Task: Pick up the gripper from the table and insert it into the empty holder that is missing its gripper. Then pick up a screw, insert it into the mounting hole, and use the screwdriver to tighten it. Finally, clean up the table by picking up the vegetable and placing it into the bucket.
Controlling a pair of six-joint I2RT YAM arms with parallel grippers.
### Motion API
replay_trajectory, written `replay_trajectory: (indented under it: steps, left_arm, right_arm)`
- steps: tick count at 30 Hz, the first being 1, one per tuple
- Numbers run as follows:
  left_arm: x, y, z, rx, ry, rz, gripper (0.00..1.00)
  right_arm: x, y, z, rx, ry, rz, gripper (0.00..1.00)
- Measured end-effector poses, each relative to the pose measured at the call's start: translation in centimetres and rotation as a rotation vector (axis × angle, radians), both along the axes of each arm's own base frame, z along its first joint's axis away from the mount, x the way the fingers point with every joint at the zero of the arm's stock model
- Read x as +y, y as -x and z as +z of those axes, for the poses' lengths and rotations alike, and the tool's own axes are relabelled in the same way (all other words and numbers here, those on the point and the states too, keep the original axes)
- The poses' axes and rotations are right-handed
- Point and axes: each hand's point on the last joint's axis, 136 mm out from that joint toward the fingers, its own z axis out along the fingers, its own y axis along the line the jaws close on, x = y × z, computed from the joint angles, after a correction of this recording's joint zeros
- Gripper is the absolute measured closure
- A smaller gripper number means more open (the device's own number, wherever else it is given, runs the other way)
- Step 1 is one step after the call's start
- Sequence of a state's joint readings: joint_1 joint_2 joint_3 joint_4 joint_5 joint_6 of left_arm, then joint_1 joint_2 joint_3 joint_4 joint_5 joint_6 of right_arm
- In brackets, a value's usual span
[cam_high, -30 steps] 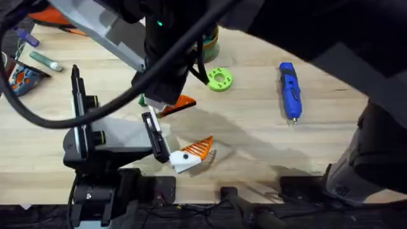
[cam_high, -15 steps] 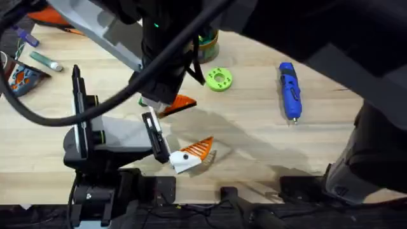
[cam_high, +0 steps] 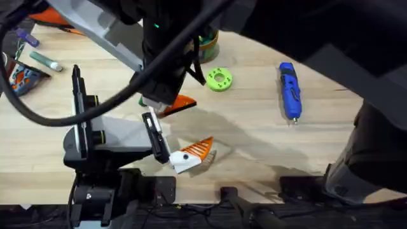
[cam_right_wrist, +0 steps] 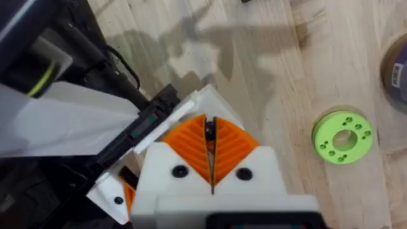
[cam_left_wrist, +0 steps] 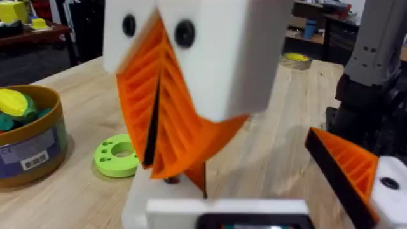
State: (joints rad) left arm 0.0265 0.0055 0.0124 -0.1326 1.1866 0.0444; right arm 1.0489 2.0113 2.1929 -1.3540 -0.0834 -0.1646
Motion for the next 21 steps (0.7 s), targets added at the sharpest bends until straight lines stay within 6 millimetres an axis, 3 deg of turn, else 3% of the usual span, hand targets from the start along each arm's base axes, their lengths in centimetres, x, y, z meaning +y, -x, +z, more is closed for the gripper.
replay_trajectory:
  steps: [21]
  left_arm:
    - [0.0,-0.01,0.01,-0.009,-0.004,0.0,0.015]
  right_arm:
    - [-0.13,0.06,0.35,-0.001,0.0,0.0,0.996]
